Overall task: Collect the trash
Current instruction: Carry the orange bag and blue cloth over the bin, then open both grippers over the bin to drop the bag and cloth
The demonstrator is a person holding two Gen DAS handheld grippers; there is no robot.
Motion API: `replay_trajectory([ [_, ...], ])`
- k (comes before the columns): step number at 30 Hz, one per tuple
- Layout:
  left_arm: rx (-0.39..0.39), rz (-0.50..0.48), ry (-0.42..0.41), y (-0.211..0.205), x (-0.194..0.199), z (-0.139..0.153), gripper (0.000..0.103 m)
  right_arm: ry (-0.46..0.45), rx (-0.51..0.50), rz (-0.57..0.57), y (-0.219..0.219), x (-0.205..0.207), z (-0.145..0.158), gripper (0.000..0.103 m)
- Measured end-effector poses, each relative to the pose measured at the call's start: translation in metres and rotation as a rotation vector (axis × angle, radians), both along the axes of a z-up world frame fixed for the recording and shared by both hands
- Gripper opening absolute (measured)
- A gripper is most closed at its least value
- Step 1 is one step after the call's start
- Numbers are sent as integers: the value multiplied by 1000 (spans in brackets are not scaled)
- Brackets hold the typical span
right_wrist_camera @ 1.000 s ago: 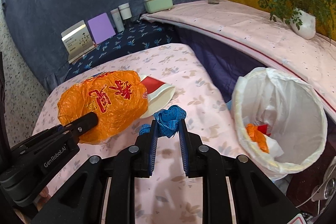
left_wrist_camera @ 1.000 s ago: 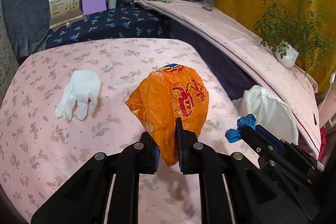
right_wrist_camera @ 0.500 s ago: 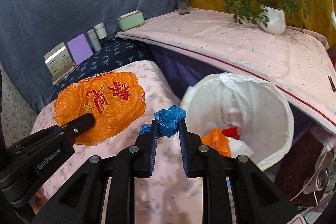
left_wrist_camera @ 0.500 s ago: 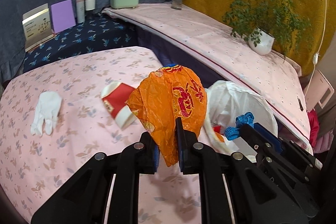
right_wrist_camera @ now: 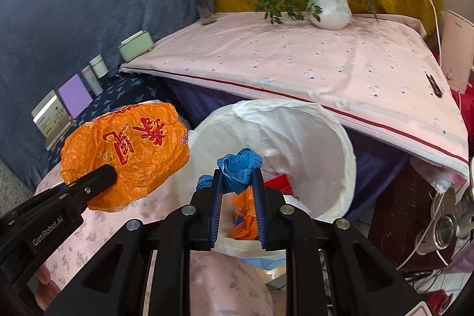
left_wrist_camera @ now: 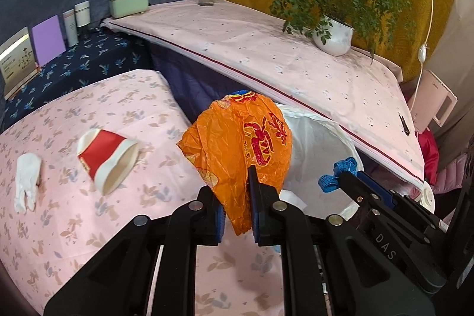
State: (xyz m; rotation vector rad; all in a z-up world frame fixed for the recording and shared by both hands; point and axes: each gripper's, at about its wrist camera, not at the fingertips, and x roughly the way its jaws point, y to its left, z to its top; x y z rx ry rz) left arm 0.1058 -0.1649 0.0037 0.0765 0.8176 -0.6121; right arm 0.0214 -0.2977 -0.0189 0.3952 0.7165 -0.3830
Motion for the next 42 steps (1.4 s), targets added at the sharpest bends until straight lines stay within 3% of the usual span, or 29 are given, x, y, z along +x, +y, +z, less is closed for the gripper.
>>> replay_trajectory([
  [10, -42, -47, 41, -21, 6, -4, 16, 22, 0, -22, -12, 3, -8, 21],
  [11, -46, -42, 45, -21, 6, -5, 19, 22, -2, -25, -13, 3, -8, 21],
  [13, -51, -21, 51, -19, 9, -5, 44, 15, -9, -34, -12, 4, -7, 33],
  [15, -47, 2, 37, -16, 10, -5, 48, 8, -15, -39, -11, 4, -5, 40],
  [42, -35, 112, 30, 28, 21, -11, 49, 16, -35, 24, 20, 19, -1, 43],
])
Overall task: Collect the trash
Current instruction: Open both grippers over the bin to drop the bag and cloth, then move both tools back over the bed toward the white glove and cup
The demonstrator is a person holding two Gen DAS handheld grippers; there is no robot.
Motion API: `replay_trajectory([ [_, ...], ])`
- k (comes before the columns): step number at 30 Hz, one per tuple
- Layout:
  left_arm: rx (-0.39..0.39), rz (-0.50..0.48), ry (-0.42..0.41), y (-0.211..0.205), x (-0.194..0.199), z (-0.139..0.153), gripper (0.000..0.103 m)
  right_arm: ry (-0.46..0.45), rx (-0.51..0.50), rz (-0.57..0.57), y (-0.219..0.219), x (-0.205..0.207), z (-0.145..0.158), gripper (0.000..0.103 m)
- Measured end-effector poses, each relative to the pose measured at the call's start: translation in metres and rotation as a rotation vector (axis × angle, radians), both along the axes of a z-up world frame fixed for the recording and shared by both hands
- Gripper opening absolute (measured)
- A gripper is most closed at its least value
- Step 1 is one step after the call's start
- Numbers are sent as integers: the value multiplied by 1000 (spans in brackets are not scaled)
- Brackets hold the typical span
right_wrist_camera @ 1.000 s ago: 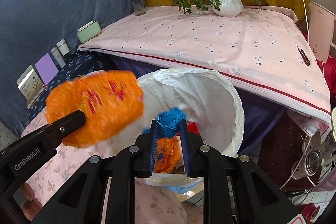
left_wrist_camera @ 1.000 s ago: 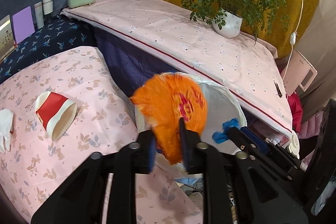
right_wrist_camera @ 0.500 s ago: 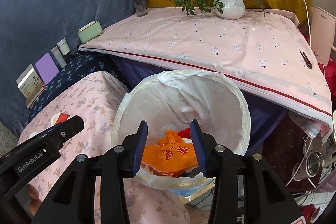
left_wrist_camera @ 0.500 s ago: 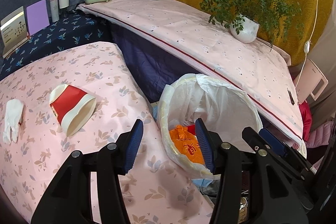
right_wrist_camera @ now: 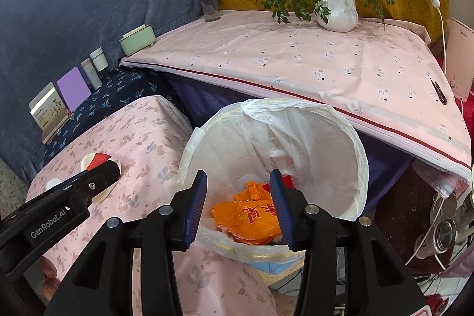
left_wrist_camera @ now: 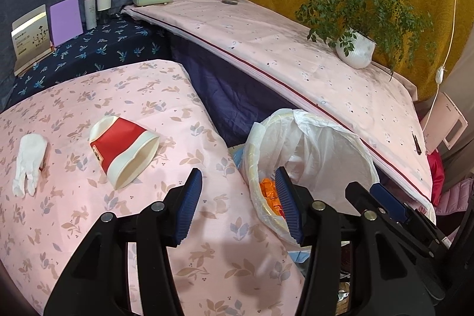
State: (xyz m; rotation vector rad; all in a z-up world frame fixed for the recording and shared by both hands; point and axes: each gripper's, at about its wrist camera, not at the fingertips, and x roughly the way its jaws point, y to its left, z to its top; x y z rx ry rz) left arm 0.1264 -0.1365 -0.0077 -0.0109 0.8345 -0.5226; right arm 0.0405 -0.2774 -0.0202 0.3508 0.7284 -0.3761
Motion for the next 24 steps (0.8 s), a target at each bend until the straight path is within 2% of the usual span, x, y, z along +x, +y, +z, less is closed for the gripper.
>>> replay_trajectory([
  [14, -8, 35, -4, 22, 0, 2, 49, 1, -19, 38, 22, 3, 6, 44],
  [17, -8, 45, -5, 28, 1, 2, 49, -1, -27, 46, 26, 4, 8, 48],
  [24, -2, 68, -7, 41, 1, 1, 49, -3, -38, 71, 39, 7, 11, 49],
])
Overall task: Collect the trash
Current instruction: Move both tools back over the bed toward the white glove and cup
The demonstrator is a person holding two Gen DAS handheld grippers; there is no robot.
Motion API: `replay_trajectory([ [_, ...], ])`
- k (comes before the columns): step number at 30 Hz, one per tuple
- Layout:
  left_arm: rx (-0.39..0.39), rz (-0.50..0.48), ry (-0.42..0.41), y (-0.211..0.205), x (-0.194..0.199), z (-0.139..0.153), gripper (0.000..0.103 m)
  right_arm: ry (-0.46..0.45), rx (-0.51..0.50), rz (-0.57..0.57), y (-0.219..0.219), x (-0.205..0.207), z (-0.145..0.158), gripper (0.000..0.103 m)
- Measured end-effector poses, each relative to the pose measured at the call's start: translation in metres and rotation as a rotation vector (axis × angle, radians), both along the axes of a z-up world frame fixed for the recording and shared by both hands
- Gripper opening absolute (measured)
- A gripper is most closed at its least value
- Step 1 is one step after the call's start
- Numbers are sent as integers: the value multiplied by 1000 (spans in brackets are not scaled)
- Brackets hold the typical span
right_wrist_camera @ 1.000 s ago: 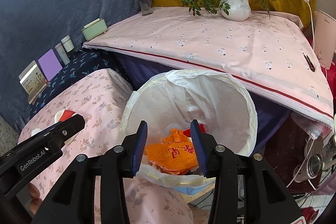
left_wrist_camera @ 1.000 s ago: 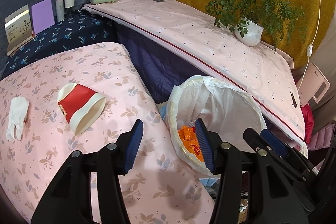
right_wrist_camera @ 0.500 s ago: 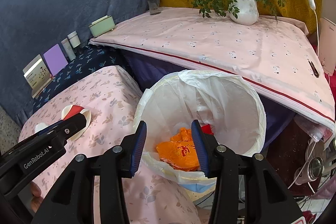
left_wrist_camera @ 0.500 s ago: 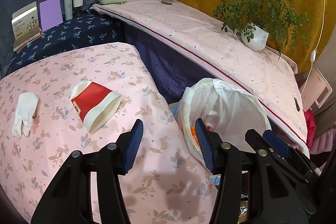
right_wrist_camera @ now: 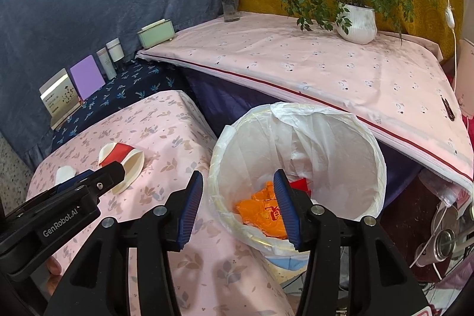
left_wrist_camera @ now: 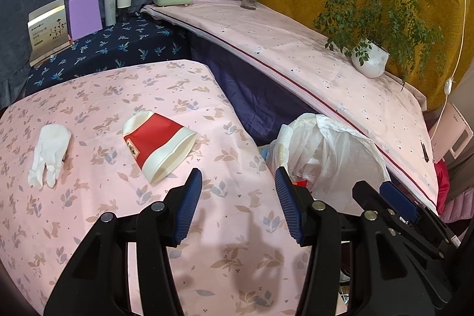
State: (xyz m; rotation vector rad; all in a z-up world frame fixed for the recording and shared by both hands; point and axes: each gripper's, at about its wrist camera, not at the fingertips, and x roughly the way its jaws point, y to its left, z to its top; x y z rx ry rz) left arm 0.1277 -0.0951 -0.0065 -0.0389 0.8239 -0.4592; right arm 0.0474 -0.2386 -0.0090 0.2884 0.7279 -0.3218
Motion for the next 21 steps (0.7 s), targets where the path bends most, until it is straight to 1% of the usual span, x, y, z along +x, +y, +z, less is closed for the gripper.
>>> replay_trajectory([
  [3, -1, 13, 1, 7, 1, 0, 49, 2, -5, 17, 7, 2, 1, 50],
  [6, -2, 36, 2, 17, 3, -1, 55, 4, -9, 34, 16, 5, 2, 50],
  [12, 1, 84, 8, 39, 9, -5, 57, 10, -14, 69, 35, 13, 1, 51],
  [14, 4, 105, 12, 48, 11, -8, 61, 12, -17, 78, 42, 16, 0, 51],
  [16, 5, 127, 16, 58, 13, -12, 61, 15, -17, 87, 49, 19, -1, 53],
  [21, 2, 180, 31, 84, 18, -20, 62, 23, -18, 121, 69, 26, -4, 54],
])
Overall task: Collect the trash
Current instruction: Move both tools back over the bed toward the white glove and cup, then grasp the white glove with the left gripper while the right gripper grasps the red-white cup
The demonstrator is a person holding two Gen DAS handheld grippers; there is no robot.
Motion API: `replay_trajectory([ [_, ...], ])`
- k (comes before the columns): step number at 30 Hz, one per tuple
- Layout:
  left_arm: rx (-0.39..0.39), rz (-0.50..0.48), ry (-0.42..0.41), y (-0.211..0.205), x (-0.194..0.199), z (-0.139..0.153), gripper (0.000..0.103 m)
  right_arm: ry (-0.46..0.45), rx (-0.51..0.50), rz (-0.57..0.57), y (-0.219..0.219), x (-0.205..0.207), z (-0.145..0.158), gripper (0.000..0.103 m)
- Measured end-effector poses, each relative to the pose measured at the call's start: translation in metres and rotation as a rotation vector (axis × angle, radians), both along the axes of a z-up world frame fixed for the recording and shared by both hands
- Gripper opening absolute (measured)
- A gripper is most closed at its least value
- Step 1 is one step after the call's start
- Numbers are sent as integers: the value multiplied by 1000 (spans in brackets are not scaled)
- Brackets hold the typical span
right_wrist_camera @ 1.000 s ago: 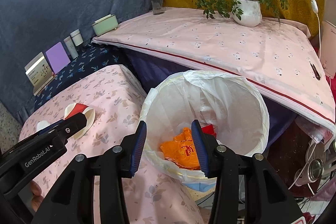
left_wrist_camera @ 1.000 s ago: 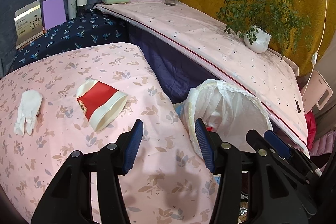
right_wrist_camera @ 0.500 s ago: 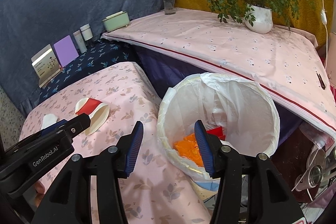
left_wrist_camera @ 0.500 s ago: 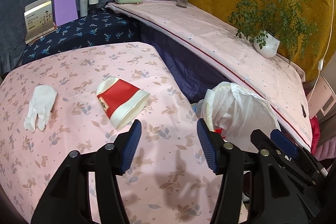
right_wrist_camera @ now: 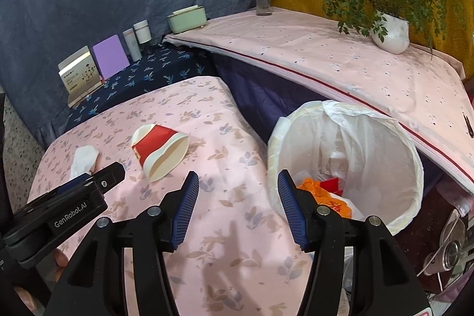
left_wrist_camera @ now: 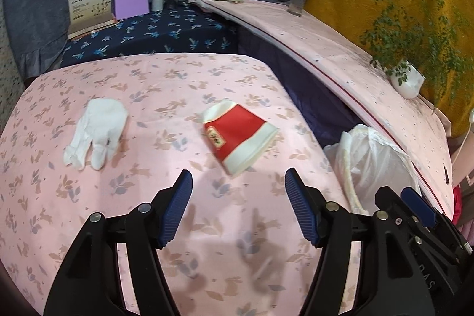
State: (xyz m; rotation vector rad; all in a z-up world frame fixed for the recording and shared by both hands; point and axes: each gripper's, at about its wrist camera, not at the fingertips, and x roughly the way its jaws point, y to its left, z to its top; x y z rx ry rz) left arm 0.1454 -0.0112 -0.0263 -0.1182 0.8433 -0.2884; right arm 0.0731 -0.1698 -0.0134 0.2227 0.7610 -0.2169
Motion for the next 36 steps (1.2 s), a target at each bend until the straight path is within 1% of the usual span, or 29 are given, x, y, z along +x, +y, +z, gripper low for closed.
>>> replay_trajectory([
  [4, 2, 48, 3, 22, 4, -4, 66, 7, -2, 29, 15, 6, -3, 55],
  [8, 10, 89, 1, 40, 7, -7, 67, 15, -3, 56, 29, 12, -5, 55],
  [12, 18, 138, 0, 61, 10, -12, 75, 27, 0, 83, 43, 20, -9, 56],
  [16, 23, 184, 10, 82, 16, -19, 78, 43, 2, 110, 55, 28, -16, 56],
  [20, 59, 235, 3, 99, 25, -25, 82, 60, 10, 127, 66, 39, -23, 56],
  [23, 87, 254, 7, 111, 35, -29, 84, 73, 17, 133, 73, 48, -29, 56],
  [25, 99, 267, 6, 117, 41, -32, 87, 83, 23, 138, 78, 56, -33, 56],
  [29, 123, 282, 10, 128, 55, -37, 88, 101, 29, 149, 86, 69, -43, 56],
  [36, 125, 281, 43, 137, 83, -50, 90, 131, 40, 155, 94, 93, -61, 56],
])
